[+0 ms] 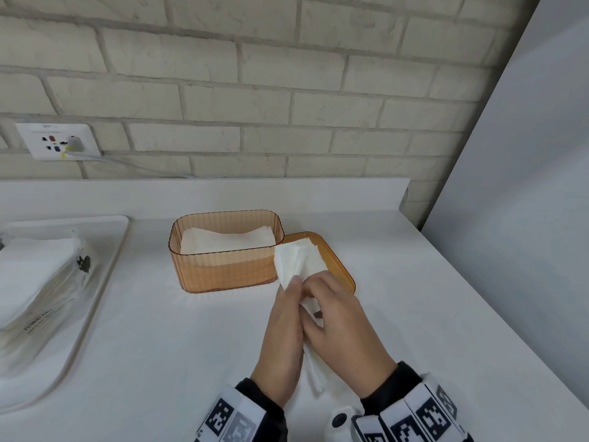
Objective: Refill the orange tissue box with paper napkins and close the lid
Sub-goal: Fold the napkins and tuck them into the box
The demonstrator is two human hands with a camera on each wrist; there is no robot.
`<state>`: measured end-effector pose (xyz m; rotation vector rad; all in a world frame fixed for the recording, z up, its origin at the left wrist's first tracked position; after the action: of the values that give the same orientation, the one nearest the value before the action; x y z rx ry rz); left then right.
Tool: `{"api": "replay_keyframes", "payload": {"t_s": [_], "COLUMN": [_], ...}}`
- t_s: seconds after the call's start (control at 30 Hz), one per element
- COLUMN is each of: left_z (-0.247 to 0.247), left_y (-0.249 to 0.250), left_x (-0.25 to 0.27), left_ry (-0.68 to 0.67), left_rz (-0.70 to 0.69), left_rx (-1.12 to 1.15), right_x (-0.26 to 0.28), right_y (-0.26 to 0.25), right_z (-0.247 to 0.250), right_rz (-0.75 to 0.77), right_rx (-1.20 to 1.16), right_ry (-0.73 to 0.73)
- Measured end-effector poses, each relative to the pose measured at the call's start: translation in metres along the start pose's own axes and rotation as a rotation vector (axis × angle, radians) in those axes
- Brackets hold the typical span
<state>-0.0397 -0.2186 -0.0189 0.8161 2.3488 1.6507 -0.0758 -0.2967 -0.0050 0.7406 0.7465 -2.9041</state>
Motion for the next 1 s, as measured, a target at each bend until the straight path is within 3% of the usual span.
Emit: {"api": "replay_keyframes", "payload": {"t_s": [0.07, 0.2, 0.3, 0.37, 0.43, 0.53, 0.67, 0.8, 0.87, 1.0], "left_z": [0.005, 0.022, 0.023, 0.018, 0.016, 0.023, 0.027, 0.045, 0.062, 0.071], "left_y": [0.002, 0.015, 0.023, 0.024, 0.026, 0.024, 0.018, 0.027, 0.033, 0.031], "left_x": [-0.002, -0.011, -0.014, -0.014, -0.015, -0.022, -0.024, -0.035, -0.042, -0.036], "left_ry": [0.008, 0.009, -0.065, -0.12, -0.114, -0.048, -0.056, -0.034, -0.028, -0.212], "left_rz": [-0.037, -0.022, -0.094, -0.096, -0.09, -0.038, 0.017, -0.068, -0.1, -0.007], "left_rx": [-0.017, 0.044, -0.075, -0.141, -0.168, 0.012, 0.244, 0.207, 0.048, -0.359], "right_x": [0.002, 0.005, 0.002, 0.002, 0.001, 0.005, 0.02, 0.026, 0.025, 0.02], "right_y": [0.001, 0.027, 0.041, 0.041, 0.039, 0.048, 0.052, 0.068, 0.076, 0.078], "right_z": [0.002, 0.02, 0.033, 0.032, 0.03, 0.029, 0.023, 0.023, 0.03, 0.034], "right_rz": [0.004, -0.186, -0.462, -0.464, -0.466, -0.586, -0.659, -0.755, -0.756, -0.706], "right_rx": [-0.099, -0.156, -0.561, -0.708, -0.681, -0.773, -0.989, -1.231, -1.275, -1.084], "right_ry": [-0.044, 0.17, -0.073, -0.183, -0.183, -0.134, -0.256, 0.008, 0.119, 0.125]}}
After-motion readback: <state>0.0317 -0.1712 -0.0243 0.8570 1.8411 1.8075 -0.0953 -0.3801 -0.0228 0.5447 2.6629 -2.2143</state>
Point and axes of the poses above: each hand's wrist, its own x-axis away from the middle knuckle, its own z-axis out of the back of the hand, y = z × x, the point moved 1 cm from there along -x, towards the middle knuckle, and after that the axes turned 5 degrees about z, right-handed, at the moved point
